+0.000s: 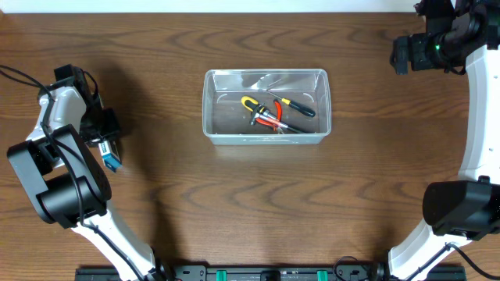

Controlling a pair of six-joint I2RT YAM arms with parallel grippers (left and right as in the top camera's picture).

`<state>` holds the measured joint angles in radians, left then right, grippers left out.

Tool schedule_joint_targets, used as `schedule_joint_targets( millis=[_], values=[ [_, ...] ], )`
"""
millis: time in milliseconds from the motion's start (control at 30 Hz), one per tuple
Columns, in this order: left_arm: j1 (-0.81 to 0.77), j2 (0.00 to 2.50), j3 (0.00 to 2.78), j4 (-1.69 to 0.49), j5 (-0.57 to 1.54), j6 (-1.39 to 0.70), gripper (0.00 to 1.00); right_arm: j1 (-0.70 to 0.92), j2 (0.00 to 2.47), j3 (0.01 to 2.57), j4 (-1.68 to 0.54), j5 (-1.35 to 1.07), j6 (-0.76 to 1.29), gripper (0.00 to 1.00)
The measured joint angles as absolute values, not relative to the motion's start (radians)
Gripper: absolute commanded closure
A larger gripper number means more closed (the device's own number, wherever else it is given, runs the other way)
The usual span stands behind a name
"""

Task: Pack container
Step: 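Lift the blue box and carry it over the container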

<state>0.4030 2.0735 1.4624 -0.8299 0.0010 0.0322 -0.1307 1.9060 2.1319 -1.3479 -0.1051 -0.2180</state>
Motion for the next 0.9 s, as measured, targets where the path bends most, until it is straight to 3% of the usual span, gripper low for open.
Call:
schedule_joint_targets(
  millis=[133,533,900],
  values=[
    [0.403,2.074,1.462,-0.831,0.001,0.033,0.94,-0.131,1.906,2.132,-1.348,-0.105,-0.218,0.01],
    [0.373,1.956,1.462,-0.958,0.047,0.093,0.94,-0.131,1.906,2.132,-1.346,-0.104,-0.218,0.01],
    [0.009,1.448,1.473,-0.893,0.179,0.555,0.95,-0.131,1.906,2.132,-1.346,-0.104,-0.218,0.01]
  ],
)
